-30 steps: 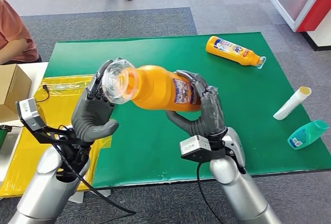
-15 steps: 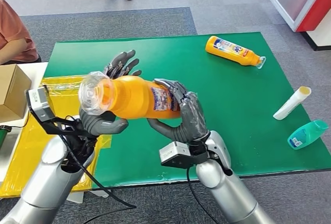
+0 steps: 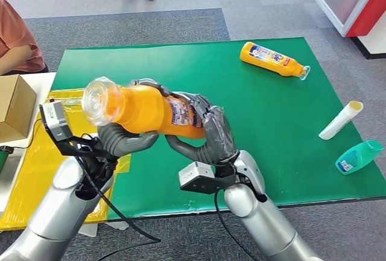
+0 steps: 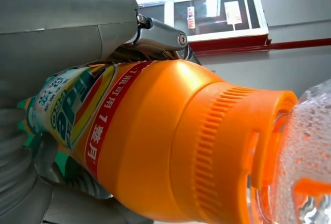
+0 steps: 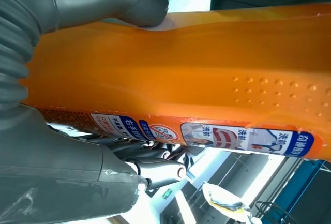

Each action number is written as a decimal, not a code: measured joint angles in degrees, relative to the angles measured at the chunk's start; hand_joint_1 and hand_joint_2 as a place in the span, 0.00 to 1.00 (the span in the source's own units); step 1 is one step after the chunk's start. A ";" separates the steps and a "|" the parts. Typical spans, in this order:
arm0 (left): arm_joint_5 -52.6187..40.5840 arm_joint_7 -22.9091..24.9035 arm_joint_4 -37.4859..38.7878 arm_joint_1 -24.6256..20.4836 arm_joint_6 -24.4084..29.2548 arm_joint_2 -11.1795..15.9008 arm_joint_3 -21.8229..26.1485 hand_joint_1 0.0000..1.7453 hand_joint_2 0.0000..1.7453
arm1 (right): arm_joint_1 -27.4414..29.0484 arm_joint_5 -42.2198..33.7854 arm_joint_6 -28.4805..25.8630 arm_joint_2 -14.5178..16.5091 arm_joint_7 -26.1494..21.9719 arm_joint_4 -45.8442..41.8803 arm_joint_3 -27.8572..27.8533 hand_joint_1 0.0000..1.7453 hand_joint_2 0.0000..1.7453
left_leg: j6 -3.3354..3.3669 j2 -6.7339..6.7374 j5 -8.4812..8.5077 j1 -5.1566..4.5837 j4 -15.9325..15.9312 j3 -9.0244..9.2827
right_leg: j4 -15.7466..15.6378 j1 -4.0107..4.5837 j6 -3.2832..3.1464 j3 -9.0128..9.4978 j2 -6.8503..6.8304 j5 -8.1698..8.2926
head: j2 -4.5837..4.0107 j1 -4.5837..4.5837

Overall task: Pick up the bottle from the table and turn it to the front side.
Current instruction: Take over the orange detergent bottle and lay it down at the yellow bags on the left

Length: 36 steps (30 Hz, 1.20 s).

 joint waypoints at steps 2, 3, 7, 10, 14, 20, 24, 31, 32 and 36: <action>-0.13 -0.01 0.14 -0.09 0.16 0.05 0.01 1.00 1.00 | 0.00 0.00 0.00 0.00 0.09 0.13 0.04 1.00 1.00 | 0.00 0.00 0.00 0.00 0.00 0.00 | 0.00 0.00 0.00 0.00 0.00 0.00 | 0.00 -0.01; -0.17 -0.01 0.19 -0.10 0.22 0.08 0.02 1.00 1.00 | 0.00 0.00 -0.01 0.00 0.16 0.21 0.04 1.00 1.00 | 0.00 0.00 0.00 0.00 0.00 0.00 | 0.00 0.00 0.00 0.00 0.00 0.00 | 0.00 -0.01; -0.25 -0.03 0.33 -0.10 0.37 0.13 0.03 1.00 1.00 | 0.00 -0.02 -0.01 0.00 0.37 0.42 0.04 0.54 1.00 | 0.00 0.00 0.00 0.00 0.00 0.00 | 0.00 0.00 0.00 0.00 0.00 0.00 | 0.00 -0.01; -1.32 -0.50 0.36 -0.07 1.26 0.14 0.05 1.00 1.00 | -0.02 -0.15 0.03 0.00 0.78 0.65 0.03 0.00 1.00 | 0.00 0.00 0.00 0.00 0.00 0.00 | 0.00 0.00 0.00 0.01 0.00 0.00 | 0.00 -0.01; -10.10 -3.23 -0.36 1.02 7.56 0.14 0.20 1.00 1.00 | -0.06 -2.09 0.16 -0.01 2.50 1.83 -0.69 0.00 1.00 | 0.00 0.00 0.00 0.00 0.00 0.00 | 0.00 0.00 0.00 0.01 0.00 0.00 | 0.00 0.00; -21.09 -6.35 -4.35 5.02 17.86 0.24 3.16 1.00 1.00 | 0.14 -6.94 1.27 -0.12 3.43 3.63 -6.14 0.00 1.00 | 0.00 0.00 0.00 0.00 0.00 -0.01 | 0.00 0.00 0.01 0.01 0.00 0.00 | 0.00 0.00; -22.27 -8.34 -6.74 8.52 20.14 0.52 6.23 1.00 1.00 | 0.53 -7.75 1.32 -0.56 3.88 3.84 -9.74 0.00 1.00 | 0.00 0.01 -0.01 0.00 0.00 -0.01 | 0.00 0.00 0.00 -0.01 0.01 0.00 | 0.00 0.00; -41.82 -11.85 -12.59 15.50 35.50 0.94 12.50 1.00 1.00 | 2.40 -9.10 1.35 -1.43 4.10 1.68 -16.25 0.00 1.00 | -0.01 0.01 -0.03 0.00 0.00 -0.01 | -0.01 0.00 0.00 -0.02 0.01 -0.02 | 0.00 -0.02; -46.81 -11.40 -13.29 16.40 38.57 1.01 13.18 1.00 1.00 | 2.72 -9.45 1.40 -1.52 4.09 0.90 -17.07 0.00 1.00 | 0.00 0.01 -0.04 0.00 0.00 -0.01 | -0.01 0.00 0.00 -0.02 0.00 -0.03 | 0.00 -0.01; -62.00 -6.69 -14.39 19.42 44.48 1.41 15.21 1.00 1.00 | 3.57 -10.71 2.23 -1.78 4.20 -3.18 -19.94 0.00 1.00 | -0.01 0.01 -0.06 0.00 0.00 -0.01 | -0.01 0.00 0.00 -0.02 0.01 -0.04 | 0.00 0.00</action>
